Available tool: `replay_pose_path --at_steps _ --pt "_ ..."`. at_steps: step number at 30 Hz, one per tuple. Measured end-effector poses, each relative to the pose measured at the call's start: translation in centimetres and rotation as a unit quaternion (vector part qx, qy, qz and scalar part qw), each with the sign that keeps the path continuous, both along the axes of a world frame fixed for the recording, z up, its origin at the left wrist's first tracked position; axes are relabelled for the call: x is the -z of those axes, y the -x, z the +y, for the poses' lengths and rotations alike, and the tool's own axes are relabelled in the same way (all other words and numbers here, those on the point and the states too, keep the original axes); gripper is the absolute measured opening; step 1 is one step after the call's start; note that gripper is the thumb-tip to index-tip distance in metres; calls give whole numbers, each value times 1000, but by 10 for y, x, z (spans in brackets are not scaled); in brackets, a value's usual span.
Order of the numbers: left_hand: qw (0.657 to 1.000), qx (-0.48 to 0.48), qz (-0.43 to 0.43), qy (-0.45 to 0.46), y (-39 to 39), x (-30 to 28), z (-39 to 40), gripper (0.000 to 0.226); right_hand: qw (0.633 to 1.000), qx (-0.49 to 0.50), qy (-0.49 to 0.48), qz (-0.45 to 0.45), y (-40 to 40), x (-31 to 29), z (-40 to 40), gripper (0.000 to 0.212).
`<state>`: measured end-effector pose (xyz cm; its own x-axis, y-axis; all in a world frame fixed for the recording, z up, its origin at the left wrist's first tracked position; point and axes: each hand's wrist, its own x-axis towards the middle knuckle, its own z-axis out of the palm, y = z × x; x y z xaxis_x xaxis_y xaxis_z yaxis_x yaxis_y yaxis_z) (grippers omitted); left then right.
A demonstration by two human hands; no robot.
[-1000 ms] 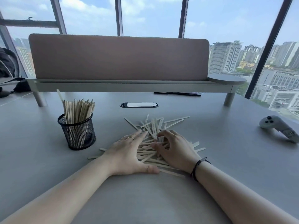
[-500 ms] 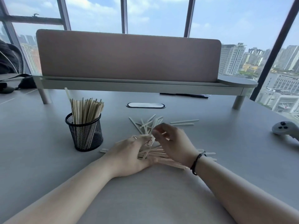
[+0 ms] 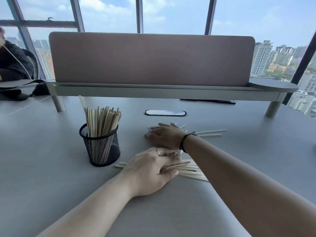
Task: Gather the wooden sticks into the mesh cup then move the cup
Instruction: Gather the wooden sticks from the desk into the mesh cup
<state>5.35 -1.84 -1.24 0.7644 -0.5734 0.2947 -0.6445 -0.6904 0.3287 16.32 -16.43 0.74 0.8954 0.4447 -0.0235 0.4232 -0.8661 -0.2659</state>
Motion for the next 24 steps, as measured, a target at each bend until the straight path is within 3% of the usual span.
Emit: replay_pose_path --at_steps 11,15,20,24 --pt "998 -29 23 51 -4 4 -3 46 985 123 -24 -119 40 4 -61 79" --pt "998 -52 9 43 1 -1 -5 39 980 126 -21 -150 71 4 -68 67" --pt "997 -80 -5 5 7 -7 -6 41 956 119 66 -258 88 3 -72 66" --pt "997 -77 -6 -14 9 -9 -5 44 953 174 -6 -248 84 2 -95 71"
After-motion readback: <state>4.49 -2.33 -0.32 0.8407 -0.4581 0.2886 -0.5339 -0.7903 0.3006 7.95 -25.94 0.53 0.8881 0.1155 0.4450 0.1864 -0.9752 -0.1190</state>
